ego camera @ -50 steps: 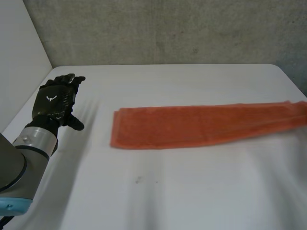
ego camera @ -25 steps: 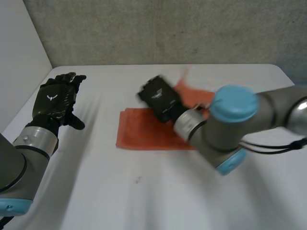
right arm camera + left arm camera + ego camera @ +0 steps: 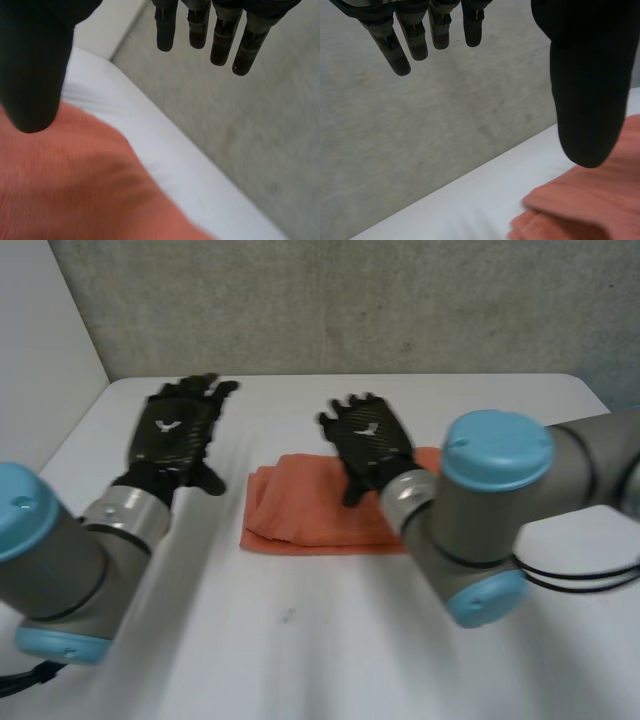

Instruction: Fold the laundry

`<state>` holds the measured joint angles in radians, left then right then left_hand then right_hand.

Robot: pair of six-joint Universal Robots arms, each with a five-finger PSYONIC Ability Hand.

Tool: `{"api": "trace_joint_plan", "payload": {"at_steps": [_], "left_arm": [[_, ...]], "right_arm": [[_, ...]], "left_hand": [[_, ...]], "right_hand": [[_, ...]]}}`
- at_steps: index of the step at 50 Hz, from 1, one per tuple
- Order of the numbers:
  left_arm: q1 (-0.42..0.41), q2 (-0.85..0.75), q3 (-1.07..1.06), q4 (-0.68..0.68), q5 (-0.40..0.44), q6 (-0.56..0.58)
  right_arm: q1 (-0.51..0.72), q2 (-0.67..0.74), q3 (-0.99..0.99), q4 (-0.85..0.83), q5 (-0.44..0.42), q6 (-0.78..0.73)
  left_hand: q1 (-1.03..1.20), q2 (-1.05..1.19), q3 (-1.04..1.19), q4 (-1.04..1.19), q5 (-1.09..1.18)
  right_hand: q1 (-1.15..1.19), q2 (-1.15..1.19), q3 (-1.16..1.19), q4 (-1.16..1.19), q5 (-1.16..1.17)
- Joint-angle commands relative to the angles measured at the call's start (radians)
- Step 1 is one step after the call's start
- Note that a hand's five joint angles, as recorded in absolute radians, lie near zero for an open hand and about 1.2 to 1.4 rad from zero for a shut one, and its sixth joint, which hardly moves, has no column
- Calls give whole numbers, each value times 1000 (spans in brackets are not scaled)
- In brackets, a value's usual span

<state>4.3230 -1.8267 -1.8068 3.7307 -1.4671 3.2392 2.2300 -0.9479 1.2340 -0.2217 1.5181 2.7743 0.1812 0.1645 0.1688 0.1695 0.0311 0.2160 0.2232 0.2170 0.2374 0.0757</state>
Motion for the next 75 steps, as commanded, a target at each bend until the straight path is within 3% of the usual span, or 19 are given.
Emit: {"api": "trace_joint_plan", "payload": {"at_steps": [1,6,9,11,14,15,18,25,28,33,38,41,45,46,49,53,56,66,75], "left_arm": [[-164,-195,164,1,8,7],[-187,-313,265,-9,5,10],[-187,-353,306,-26,4,10],[-187,-356,313,-38,1,8],[-178,-347,305,-58,-10,5],[-178,-347,305,-58,-10,5],[-163,-301,271,-80,-15,4],[-66,-139,140,-94,-67,2],[-43,-94,103,-95,-68,1],[-10,-57,73,-95,-70,1],[18,-46,64,-95,-70,-1],[20,-46,64,-95,-68,-3],[20,-54,70,-95,-67,-4],[20,-60,78,-95,-65,-4],[15,-83,96,-92,-59,-1],[1,-121,141,-94,-58,-3],[-25,-157,190,-95,-56,-4],[-123,-334,383,-136,-13,-99],[-129,-441,507,-265,21,-118]], "right_arm": [[-177,-71,201,99,-6,68],[-270,-65,291,58,-10,59],[-309,-48,323,-2,-18,28],[-331,-11,334,-71,-32,-16],[-337,9,323,-91,-39,-35],[-339,32,308,-99,-45,-53],[-334,72,241,-93,-38,-88],[-306,60,111,-79,-41,-107],[-205,60,28,-76,-49,-94],[-35,107,-64,-87,-114,-76],[88,227,-143,-70,-275,-70],[108,258,-153,-61,-276,-70],[122,290,-208,-16,-219,-67],[119,273,-223,-7,-182,-53],[114,244,-228,-5,-141,-19],[85,137,-231,-13,-32,173],[34,121,-225,10,-12,264],[-32,213,-266,159,-6,274],[-78,276,-343,260,-15,332]], "left_hand": [[-7,10,6,5,-31],[-3,14,9,9,-27],[0,17,12,12,-24],[0,17,12,12,-24],[-3,14,9,9,-27],[-3,14,9,9,-27],[-3,14,9,9,-27],[-3,14,9,9,-27],[-6,11,7,6,-30],[-7,10,6,5,-31],[-7,10,6,5,-31],[-7,10,6,5,-31],[-7,10,6,5,-31],[-7,10,6,5,-31],[-3,14,9,9,-27],[3,20,15,15,-21],[6,23,18,18,-19],[38,55,51,50,14],[41,58,53,53,17]], "right_hand": [[-41,-49,-42,-63,-76],[72,64,71,50,37],[312,305,311,291,278],[745,737,744,723,710],[961,954,960,940,927],[1178,1171,1177,1157,1144],[1180,1173,1179,1159,1146],[1180,1173,1179,1159,1146],[1180,1173,1179,1159,1146],[1180,1173,1179,1159,1146],[1180,1173,1179,1159,1146],[1180,1173,1179,1159,1146],[1132,1125,1131,1111,1098],[722,714,721,700,687],[547,540,546,526,513],[-41,-49,-42,-63,-76],[-41,-49,-42,-63,-76],[-41,-49,-42,-63,-76],[-41,-49,-42,-63,-76]]}}
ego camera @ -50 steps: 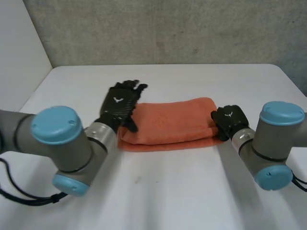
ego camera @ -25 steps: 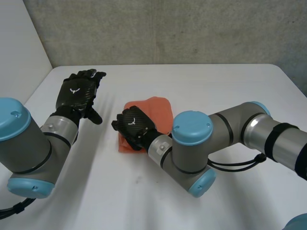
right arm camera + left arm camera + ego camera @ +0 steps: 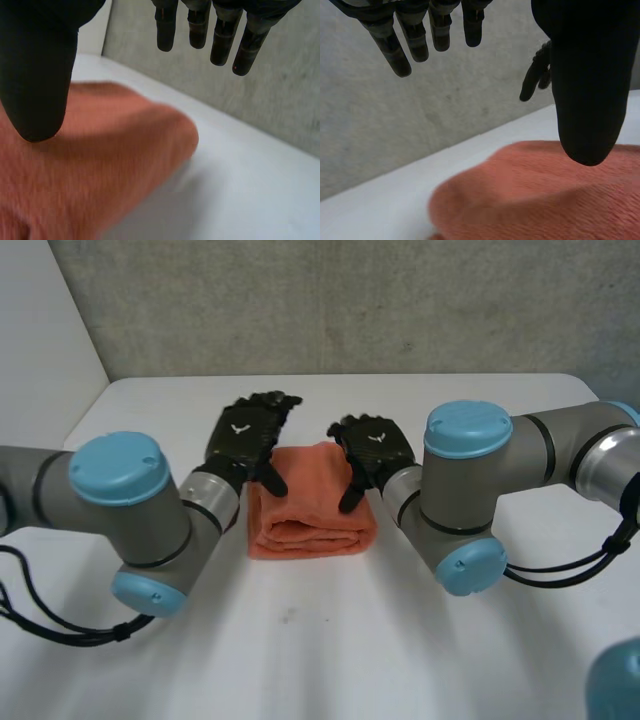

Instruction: Fold the laundry

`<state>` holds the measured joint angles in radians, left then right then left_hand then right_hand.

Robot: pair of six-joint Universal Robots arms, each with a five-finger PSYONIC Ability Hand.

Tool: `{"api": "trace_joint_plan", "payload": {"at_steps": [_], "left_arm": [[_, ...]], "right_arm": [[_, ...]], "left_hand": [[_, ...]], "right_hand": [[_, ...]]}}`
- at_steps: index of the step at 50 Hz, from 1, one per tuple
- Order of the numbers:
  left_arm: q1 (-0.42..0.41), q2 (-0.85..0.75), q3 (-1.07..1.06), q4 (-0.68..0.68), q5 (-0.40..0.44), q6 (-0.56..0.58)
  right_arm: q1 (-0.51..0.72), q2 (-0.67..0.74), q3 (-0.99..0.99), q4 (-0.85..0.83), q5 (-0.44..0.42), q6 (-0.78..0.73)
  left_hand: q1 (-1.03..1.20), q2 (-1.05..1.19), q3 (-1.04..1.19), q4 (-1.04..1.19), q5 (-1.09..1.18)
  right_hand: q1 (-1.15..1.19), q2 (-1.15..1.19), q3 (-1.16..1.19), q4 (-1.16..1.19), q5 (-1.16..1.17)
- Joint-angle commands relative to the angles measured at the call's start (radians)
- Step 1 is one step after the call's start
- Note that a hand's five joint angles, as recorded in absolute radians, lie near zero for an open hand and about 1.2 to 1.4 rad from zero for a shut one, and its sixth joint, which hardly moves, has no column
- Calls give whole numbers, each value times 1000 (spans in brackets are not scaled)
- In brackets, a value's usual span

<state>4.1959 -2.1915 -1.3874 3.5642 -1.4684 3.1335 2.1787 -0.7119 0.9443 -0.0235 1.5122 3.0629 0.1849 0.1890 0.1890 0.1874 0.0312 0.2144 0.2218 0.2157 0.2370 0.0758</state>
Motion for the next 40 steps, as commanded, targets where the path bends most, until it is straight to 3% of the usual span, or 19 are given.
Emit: {"api": "trace_joint_plan", "payload": {"at_steps": [1,14,23,29,34,40], "left_arm": [[-2,-91,103,-128,23,-12],[13,-134,137,-294,-24,11],[19,-91,125,-357,-67,85],[18,-8,117,-358,-64,88],[19,157,114,-358,-67,82],[44,282,102,-367,-70,80]], "right_arm": [[-27,40,-53,62,-9,43],[-63,144,-153,203,-115,73],[-65,129,-185,232,-121,66],[-65,10,-187,228,-116,68],[-94,-133,-162,203,-107,69],[-166,-367,-24,88,-29,56]], "left_hand": [[37,33,33,35,17],[43,39,39,41,22],[29,25,25,26,8],[20,16,16,17,-1],[11,7,7,9,-10],[8,4,4,6,-13]], "right_hand": [[-40,-47,-41,-62,-76],[-40,-47,-41,-62,-76],[-40,-47,-41,-62,-76],[-40,-47,-41,-62,-76],[-40,-47,-41,-62,-76],[-40,-47,-41,-62,-76]]}}
